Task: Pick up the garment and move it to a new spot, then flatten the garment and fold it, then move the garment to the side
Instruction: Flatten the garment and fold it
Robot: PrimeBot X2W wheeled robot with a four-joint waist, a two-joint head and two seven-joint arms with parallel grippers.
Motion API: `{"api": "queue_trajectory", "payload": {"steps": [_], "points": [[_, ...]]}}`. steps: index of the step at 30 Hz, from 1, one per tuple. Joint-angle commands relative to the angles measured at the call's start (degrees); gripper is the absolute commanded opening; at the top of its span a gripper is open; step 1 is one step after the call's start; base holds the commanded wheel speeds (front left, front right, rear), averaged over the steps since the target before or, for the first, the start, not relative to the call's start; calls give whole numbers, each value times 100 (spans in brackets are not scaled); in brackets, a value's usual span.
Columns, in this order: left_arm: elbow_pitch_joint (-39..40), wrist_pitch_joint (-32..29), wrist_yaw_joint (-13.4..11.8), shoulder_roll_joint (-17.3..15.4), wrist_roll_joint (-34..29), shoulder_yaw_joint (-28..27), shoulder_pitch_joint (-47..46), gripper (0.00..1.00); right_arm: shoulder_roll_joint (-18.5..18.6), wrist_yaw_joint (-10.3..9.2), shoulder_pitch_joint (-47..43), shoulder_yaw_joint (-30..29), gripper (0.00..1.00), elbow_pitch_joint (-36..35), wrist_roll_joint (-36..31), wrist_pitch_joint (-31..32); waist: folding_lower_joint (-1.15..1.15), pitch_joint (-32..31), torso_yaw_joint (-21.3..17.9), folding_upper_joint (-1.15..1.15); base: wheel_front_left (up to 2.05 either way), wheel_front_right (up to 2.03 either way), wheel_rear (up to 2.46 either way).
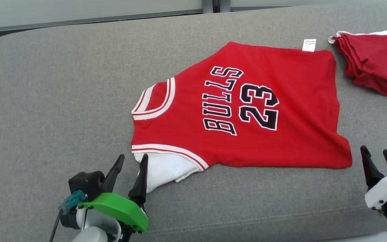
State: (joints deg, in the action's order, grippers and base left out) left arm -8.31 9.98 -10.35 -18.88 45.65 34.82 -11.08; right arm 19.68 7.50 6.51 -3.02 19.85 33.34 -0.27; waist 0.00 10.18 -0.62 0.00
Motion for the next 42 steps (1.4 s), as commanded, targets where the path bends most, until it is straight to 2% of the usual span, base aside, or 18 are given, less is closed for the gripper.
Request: {"api": "queue_trajectory", "payload": {"steps": [1,9,12,17,18,19,20,22,24,33,40,41,42], "points": [[-71,-16,49,-11,16,-13,-7,100,52,-2,-59,-42,100,-67,-73,-7,0,-16,-21,0,0,0,0],[-1176,-368,435,78,305,-9,-512,100,-36,-1,-95,-287,100,-911,-319,156,0,-11,-208,0,0,0,0],[-1670,-573,639,245,536,-25,-726,100,-83,-2,-132,-286,100,-1236,-377,254,0,23,-264,0,0,0,0],[-2506,-730,716,350,593,-28,-1160,100,-156,-2,-127,-238,100,-1712,-442,416,0,154,-385,0,0,0,0],[-2636,-729,760,372,576,-21,-1238,94,-169,-2,-128,-237,100,-1797,-438,435,0,184,-402,0,0,0,0],[-2742,-716,797,398,576,-17,-1305,79,-181,-2,-128,-243,100,-1875,-433,463,0,215,-418,0,0,0,0],[-2841,-719,847,430,589,-7,-1362,54,-192,-2,-130,-253,100,-1941,-431,474,0,243,-432,0,0,0,0],[-3010,-672,937,474,578,8,-1485,36,-207,-2,-137,-270,100,-2062,-446,506,0,288,-458,0,0,0,0],[-3143,-631,1002,514,546,28,-1601,0,-226,-1,-154,-290,100,-2144,-446,523,0,323,-473,0,0,0,0],[-3625,111,1109,534,188,22,-2290,0,-316,-2,-57,-384,100,-2351,-507,531,0,446,-472,0,0,0,0],[-4058,351,1169,557,99,-43,-2630,0,-350,-1,64,-275,100,-2365,-519,550,0,502,-435,0,0,0,0],[-4142,382,1185,567,91,-55,-2660,7,-352,-2,87,-256,100,-2358,-515,546,0,507,-432,0,0,0,0],[-4213,412,1200,584,78,-67,-2675,30,-349,-2,103,-238,100,-2349,-506,542,0,509,-428,0,0,0,0]]}}
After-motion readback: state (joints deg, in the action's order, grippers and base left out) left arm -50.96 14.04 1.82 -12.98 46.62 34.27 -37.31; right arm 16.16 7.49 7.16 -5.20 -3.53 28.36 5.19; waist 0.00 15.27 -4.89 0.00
